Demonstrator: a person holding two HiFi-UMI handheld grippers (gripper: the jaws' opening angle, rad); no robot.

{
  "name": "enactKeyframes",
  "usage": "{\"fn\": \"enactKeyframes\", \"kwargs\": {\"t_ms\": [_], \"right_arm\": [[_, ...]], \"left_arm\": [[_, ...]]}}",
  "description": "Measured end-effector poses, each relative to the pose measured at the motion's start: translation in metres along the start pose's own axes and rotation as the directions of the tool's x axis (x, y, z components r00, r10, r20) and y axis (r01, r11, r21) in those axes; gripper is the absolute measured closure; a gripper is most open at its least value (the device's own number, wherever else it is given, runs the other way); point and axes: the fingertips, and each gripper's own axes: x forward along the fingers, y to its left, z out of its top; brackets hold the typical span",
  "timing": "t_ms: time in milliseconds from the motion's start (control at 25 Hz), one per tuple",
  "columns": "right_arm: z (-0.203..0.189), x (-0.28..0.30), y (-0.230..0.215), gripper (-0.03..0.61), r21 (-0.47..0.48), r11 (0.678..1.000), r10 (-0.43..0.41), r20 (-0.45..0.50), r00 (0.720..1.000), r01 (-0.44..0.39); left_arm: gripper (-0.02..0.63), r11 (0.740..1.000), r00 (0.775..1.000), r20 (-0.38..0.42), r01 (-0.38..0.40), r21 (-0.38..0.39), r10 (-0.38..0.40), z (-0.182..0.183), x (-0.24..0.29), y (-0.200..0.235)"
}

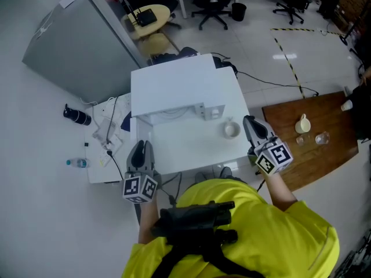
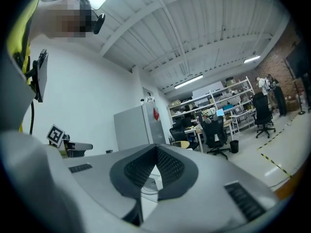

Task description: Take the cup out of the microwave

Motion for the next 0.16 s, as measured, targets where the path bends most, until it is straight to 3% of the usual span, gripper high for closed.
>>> {"fn": "enactKeyframes", "kwargs": {"t_ms": [160], "right_arm": [[-0.0008,-0.0015,-0.0024,0.575,-0.007,1.000,-0.007,-0.005,1.000,0.007]], "left_arm": [[0.534,1.000,1.000,-0.016,0.010,0.026,-0.009,0.0021,0.0073,-0.0068]]}}
